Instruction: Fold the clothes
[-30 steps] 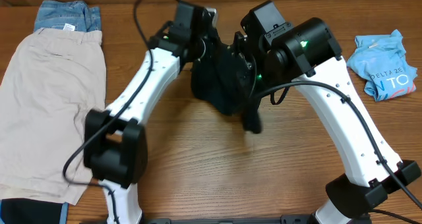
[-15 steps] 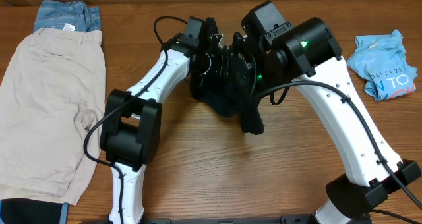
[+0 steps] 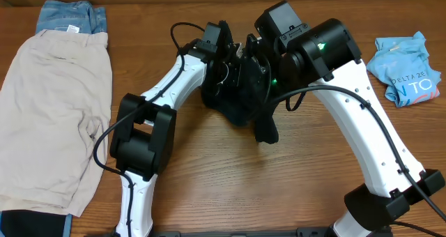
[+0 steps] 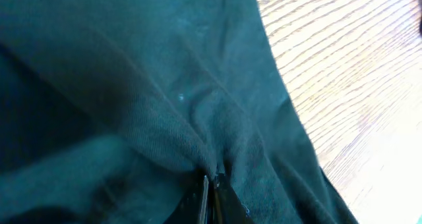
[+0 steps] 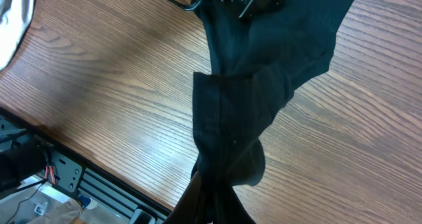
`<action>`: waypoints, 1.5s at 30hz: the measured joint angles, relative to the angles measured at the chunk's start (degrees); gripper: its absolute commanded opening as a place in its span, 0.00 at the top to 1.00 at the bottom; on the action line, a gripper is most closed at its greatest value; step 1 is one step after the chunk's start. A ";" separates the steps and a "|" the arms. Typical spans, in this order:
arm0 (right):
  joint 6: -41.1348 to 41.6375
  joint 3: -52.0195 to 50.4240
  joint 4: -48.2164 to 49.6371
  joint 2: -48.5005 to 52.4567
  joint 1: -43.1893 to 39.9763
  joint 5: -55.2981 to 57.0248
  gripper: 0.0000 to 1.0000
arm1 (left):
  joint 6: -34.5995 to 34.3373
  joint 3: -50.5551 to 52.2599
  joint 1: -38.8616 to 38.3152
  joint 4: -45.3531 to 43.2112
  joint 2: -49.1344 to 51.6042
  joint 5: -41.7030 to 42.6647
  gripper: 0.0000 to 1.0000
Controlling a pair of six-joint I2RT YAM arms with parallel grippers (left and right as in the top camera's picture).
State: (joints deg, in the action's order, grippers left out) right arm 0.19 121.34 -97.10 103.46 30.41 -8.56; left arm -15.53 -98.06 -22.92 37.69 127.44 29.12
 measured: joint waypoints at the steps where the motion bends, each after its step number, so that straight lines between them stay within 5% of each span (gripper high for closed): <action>1: 0.02 0.00 -0.02 0.00 0.00 0.11 0.96 | -0.04 0.00 0.00 -0.24 0.00 0.02 0.96; 9: 0.02 0.00 2.89 0.00 -1.09 3.82 0.96 | -1.11 -7.02 4.50 0.61 0.11 0.04 0.96; 16: 1.03 0.00 16.98 0.00 -11.61 7.93 0.96 | -4.04 -30.95 14.75 6.03 0.09 0.02 0.96; 22: 1.31 0.00 18.75 0.00 -21.05 5.86 0.96 | -3.80 -43.41 18.45 25.97 -0.74 0.87 0.96; 27: 1.31 0.00 11.21 0.00 -21.75 5.27 0.96 | -2.03 -43.12 15.78 47.67 -1.05 -2.58 0.96; 31: 1.31 -0.26 7.43 0.00 -21.70 4.39 0.96 | -1.20 -39.58 13.53 56.15 -1.05 -9.51 0.88; 37: 1.31 -3.26 4.59 0.00 -21.77 4.55 0.96 | -0.26 -32.09 11.04 56.78 -1.03 -16.96 0.62; 45: 1.31 -5.90 3.45 0.00 -21.77 4.57 0.96 | -0.42 -27.34 10.91 55.76 -1.01 -18.93 0.60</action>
State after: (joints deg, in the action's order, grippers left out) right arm 1.50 115.44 -93.65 103.46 8.64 -3.99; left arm -15.94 -125.40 -12.01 93.45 126.43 10.20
